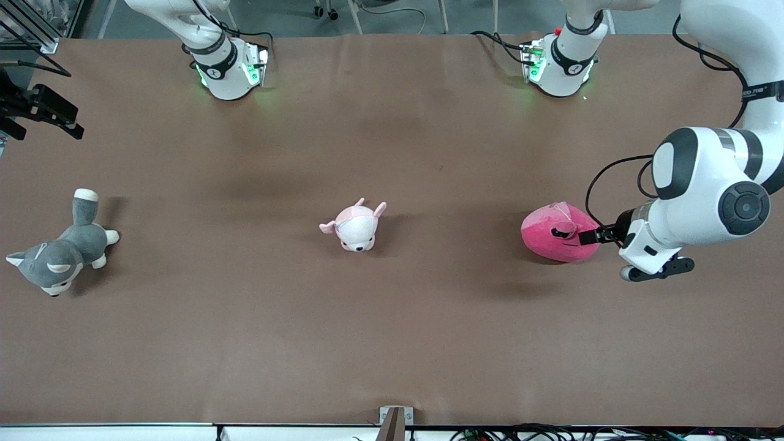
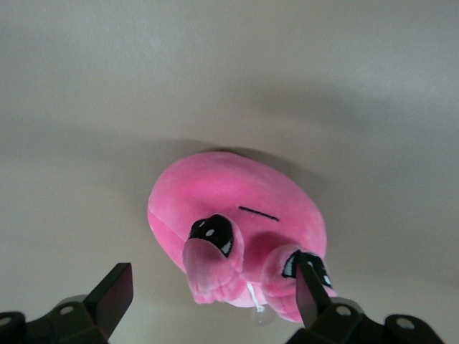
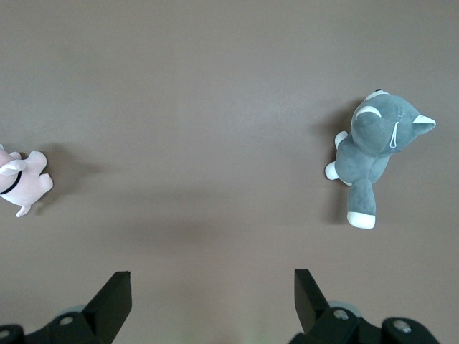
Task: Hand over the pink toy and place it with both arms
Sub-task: 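Reach the left gripper down to the hot-pink plush and grasp it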
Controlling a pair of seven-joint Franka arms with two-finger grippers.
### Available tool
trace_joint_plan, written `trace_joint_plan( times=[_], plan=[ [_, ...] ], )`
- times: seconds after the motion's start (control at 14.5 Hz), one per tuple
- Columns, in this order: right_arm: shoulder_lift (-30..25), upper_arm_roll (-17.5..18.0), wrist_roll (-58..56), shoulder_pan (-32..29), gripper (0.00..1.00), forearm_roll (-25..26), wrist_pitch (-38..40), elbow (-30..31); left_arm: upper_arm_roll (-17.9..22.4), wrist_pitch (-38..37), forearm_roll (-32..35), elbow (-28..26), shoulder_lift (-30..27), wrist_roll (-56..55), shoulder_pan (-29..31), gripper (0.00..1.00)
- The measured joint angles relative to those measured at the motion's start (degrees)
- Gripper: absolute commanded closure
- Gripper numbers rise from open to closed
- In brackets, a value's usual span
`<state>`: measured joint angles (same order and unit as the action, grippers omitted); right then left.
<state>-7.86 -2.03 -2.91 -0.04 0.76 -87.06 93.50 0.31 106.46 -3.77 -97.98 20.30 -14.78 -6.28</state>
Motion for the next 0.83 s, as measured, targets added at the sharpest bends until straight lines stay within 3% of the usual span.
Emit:
trace_joint_plan(
  times=[0.21,0.48,0.83],
  plan=[
    [0.0,0.0,0.0,0.0,0.00,0.0,0.1,0.0,0.1,0.1,0.0,-2.6,-0.6,0.0,0.5,0.03],
    [0.0,-0.1,0.0,0.0,0.00,0.0,0.2,0.0,0.1,0.6,0.0,-4.4,-0.9,0.0,0.8,0.20],
    [0.0,-0.1,0.0,0.0,0.00,0.0,0.3,0.0,0.1,2.5,0.0,-5.5,-0.9,0.0,1.2,0.53]
  ],
)
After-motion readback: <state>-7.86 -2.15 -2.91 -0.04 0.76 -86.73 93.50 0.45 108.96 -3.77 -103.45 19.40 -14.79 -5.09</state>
